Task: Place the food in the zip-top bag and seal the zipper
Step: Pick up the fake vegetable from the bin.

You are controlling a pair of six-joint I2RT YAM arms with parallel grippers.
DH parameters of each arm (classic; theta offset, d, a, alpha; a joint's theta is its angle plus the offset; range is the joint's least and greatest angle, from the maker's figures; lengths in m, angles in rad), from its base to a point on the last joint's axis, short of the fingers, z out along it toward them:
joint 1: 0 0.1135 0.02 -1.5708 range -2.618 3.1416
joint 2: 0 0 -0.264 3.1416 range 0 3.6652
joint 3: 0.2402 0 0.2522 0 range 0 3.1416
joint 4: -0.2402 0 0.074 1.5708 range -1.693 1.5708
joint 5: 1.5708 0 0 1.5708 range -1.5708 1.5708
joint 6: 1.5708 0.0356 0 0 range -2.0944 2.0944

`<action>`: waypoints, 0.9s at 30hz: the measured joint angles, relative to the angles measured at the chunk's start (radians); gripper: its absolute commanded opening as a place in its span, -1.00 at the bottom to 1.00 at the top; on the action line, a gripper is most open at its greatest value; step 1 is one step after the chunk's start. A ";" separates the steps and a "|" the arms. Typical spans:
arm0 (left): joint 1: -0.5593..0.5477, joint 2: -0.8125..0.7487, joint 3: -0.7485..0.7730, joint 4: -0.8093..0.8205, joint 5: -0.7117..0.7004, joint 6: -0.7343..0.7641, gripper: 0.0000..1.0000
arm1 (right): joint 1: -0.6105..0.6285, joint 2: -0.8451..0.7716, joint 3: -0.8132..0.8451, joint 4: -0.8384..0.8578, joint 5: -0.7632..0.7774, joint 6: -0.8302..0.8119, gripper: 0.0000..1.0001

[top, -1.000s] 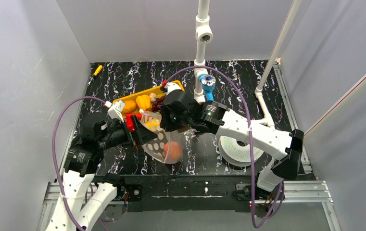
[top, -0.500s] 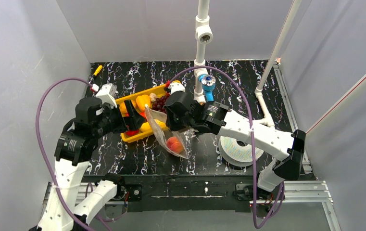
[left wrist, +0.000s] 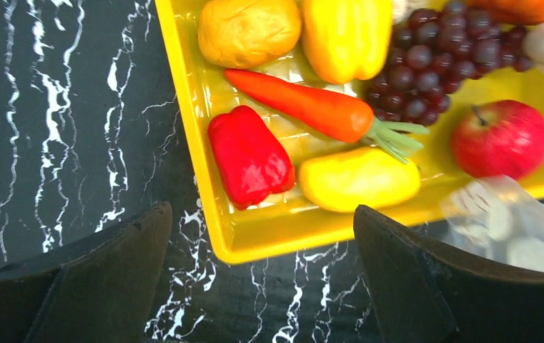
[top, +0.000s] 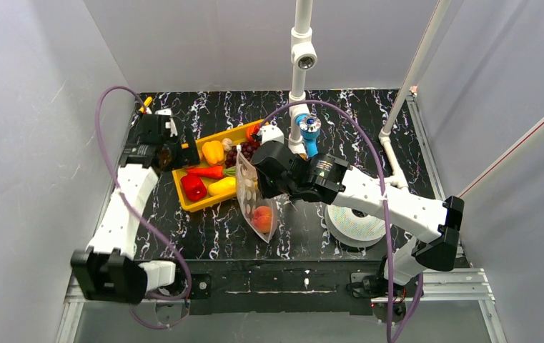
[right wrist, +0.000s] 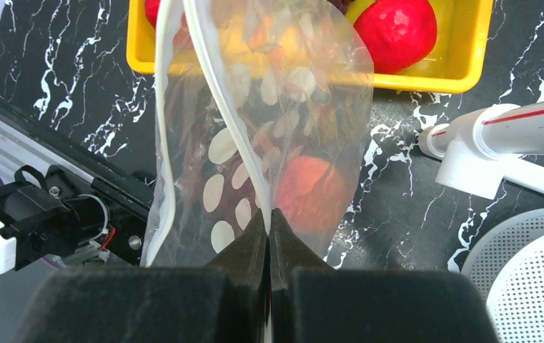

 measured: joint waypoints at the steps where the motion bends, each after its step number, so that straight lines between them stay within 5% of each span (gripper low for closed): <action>1: 0.007 0.038 -0.008 0.020 0.008 0.000 0.96 | 0.001 0.000 0.000 -0.004 0.003 -0.001 -0.97; 8: 0.009 0.217 -0.102 0.094 0.034 -0.011 0.84 | 0.007 0.000 0.000 -0.007 0.012 -0.001 -0.97; 19: -0.034 0.220 -0.134 0.122 -0.029 -0.128 0.61 | 0.008 0.000 0.000 -0.003 0.014 -0.001 -0.97; 27: -0.051 0.232 -0.134 0.112 -0.091 -0.170 0.62 | 0.011 0.013 0.001 -0.003 0.014 -0.001 -0.97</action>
